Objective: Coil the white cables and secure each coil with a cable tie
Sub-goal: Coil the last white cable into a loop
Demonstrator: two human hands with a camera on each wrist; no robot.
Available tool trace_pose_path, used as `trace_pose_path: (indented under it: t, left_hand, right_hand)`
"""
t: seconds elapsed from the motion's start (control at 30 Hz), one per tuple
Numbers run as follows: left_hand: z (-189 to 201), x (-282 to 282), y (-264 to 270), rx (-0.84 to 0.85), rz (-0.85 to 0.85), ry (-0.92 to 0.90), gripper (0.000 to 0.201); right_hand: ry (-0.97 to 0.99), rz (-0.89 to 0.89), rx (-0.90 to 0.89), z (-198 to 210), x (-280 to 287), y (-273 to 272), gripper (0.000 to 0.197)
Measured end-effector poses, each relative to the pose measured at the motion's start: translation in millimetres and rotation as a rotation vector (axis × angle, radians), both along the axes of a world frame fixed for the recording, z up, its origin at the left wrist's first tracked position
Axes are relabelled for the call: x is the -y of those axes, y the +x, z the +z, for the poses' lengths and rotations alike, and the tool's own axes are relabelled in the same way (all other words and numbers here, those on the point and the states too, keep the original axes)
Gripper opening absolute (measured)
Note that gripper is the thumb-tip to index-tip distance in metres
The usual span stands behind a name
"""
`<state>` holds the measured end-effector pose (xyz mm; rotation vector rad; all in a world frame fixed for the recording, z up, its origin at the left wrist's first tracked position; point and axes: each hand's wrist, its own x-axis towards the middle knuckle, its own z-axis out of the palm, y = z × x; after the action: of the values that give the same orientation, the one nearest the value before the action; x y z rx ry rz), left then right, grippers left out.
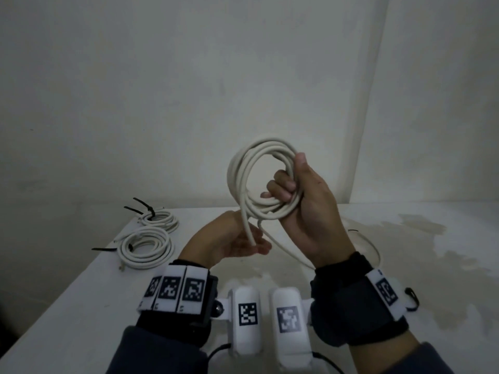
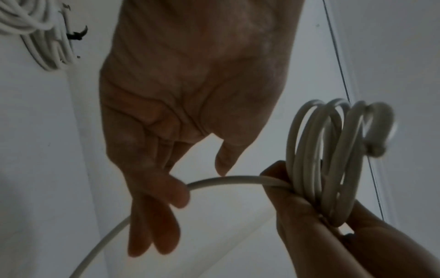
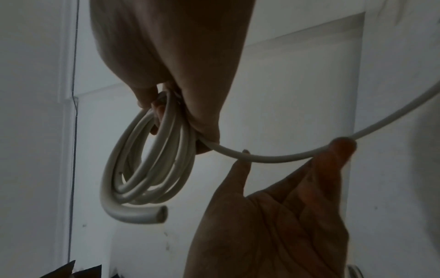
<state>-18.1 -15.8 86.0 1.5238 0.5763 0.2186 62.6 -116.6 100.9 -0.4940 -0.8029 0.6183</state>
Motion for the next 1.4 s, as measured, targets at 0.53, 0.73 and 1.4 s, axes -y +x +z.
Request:
trace_pose_path:
  t: [0.53, 0.73, 1.4]
  left_hand:
    - [18.1, -10.1, -10.1, 0.726, 0.126, 0.029, 0.042]
    - [25.2, -11.8, -20.9, 0.700, -0.009, 0.119, 0.055]
    - [34.6, -2.5, -20.2, 0.622, 0.104, 0.446, 0.033]
  right_hand:
    - [-0.061, -0.339, -0.132, -2.2, -6.9, -6.4, 0.028]
    - [-0.138, -0.361, -0.154, -5.4, -8.2, -5.9, 0.028]
    - [-0.377, -0.395, 0.326, -6.5, -6.8, -17.4, 0.037]
